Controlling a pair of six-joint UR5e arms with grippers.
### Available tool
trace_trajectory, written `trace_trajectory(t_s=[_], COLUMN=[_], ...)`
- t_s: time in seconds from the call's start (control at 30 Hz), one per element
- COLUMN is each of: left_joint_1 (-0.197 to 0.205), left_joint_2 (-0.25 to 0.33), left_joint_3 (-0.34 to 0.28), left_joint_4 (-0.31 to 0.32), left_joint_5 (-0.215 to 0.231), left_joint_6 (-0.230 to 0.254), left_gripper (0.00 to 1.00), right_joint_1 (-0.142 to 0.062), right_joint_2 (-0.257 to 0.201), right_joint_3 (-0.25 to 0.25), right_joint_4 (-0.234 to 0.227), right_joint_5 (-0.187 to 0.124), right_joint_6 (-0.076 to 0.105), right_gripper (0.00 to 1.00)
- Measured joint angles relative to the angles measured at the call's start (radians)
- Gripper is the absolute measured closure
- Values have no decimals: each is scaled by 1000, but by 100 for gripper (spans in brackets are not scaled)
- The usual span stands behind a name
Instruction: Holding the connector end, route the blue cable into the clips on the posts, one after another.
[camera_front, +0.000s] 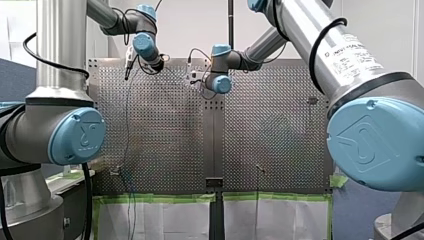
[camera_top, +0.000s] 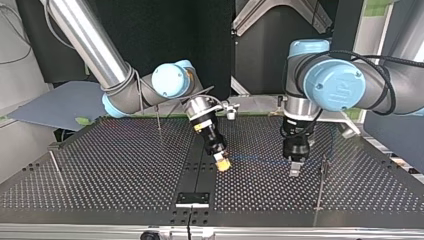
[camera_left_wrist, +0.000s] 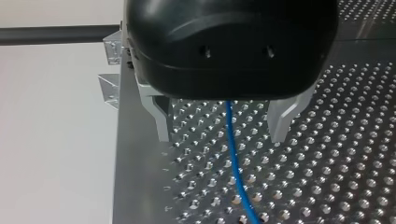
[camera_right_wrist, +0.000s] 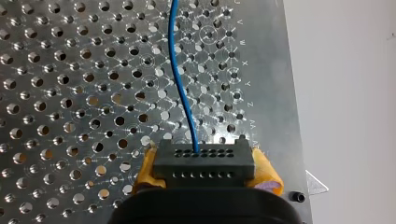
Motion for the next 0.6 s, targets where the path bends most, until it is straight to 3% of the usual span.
trace_trajectory(t_s=[0.6], left_joint_1=[1], left_joint_2=[-46], left_joint_3=[43], left_joint_4=[42], left_joint_5=[-26], left_joint_6=[-30], left_gripper=[0], right_joint_1=[8], right_joint_2=[-2], right_joint_3=[0], right_joint_4=[0], right_joint_5=[-1], right_joint_6=[-3], right_gripper=[100])
